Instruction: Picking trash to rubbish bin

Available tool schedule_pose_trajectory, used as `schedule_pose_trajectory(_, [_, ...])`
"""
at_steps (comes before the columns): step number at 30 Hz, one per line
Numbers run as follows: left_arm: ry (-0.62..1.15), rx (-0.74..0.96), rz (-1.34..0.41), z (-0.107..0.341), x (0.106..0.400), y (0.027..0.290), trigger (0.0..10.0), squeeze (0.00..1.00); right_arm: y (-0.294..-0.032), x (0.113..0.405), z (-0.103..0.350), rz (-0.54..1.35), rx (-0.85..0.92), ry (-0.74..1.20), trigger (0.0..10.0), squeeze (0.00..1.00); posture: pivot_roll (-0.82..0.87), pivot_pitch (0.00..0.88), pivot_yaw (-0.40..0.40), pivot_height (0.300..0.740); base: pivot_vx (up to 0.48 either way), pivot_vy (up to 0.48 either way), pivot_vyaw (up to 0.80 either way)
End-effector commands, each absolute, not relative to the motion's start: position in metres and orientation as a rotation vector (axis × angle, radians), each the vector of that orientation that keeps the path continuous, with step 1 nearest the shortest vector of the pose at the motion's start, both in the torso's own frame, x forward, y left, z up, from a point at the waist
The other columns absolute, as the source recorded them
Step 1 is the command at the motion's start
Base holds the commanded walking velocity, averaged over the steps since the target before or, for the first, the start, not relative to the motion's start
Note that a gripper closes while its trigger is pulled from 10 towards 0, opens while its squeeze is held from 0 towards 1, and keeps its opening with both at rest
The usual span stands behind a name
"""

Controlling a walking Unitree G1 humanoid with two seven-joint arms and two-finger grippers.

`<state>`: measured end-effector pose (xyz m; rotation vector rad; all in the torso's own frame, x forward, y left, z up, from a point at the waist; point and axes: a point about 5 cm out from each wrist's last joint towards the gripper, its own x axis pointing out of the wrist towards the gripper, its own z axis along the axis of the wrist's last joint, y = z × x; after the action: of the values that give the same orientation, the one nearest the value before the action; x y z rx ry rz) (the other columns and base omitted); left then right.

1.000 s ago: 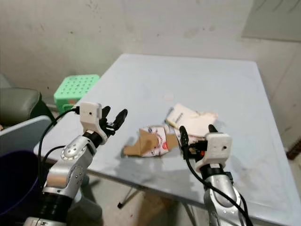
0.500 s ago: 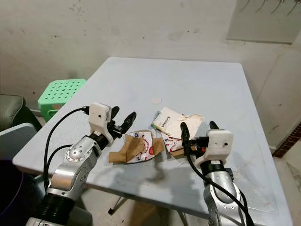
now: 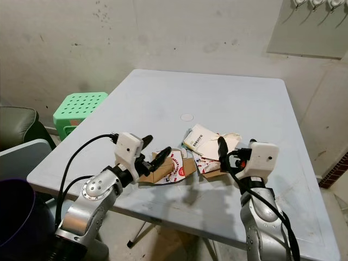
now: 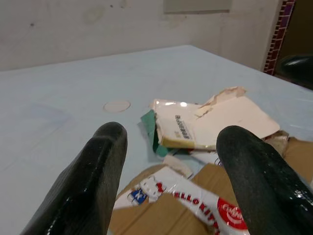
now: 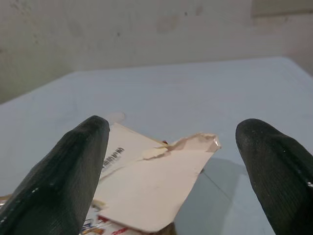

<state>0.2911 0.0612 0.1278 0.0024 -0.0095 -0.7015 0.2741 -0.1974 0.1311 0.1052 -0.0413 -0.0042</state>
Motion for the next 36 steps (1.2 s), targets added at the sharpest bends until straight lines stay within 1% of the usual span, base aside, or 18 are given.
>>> schedule_pose_trajectory(1, [-0.033,0.007,-0.727,0.133,0.289,0.059,10.0,0.0,-0.199,0.28,0.133,-0.002,0.115,-0.036,10.0,0.0,-0.03,0.04,0.056,0.74,0.0,0.0,0.0])
schedule_pose_trajectory(12, [-0.05,0.002,-0.781,0.136,0.283,0.053,10.0,0.0,-0.205,0.302,0.132,0.0,0.121,-0.029,10.0,0.0,-0.02,0.042,0.053,0.74,0.0,0.0,0.0])
schedule_pose_trajectory(18, [-0.044,0.011,-0.807,0.133,0.277,0.049,10.0,0.0,-0.208,0.308,0.131,-0.016,0.111,-0.023,10.0,0.0,-0.02,0.041,0.053,0.74,0.0,0.0,0.0])
schedule_pose_trajectory(26, [-0.048,0.015,-0.808,0.134,0.276,0.048,10.0,0.0,-0.217,0.311,0.124,-0.076,0.168,0.005,10.0,0.0,-0.01,0.039,0.051,0.74,0.0,0.0,0.0])
schedule_pose_trajectory(28, [-0.051,0.022,-0.797,0.134,0.278,0.051,10.0,0.0,-0.22,0.31,0.118,-0.097,0.205,0.03,10.0,0.0,-0.01,0.038,0.052,0.74,0.0,0.0,0.0])
schedule_pose_trajectory(36, [-0.053,0.02,-0.79,0.136,0.281,0.052,10.0,0.0,-0.217,0.307,0.102,-0.103,0.24,0.068,10.0,0.0,-0.02,0.034,0.057,0.74,0.0,0.0,0.0])
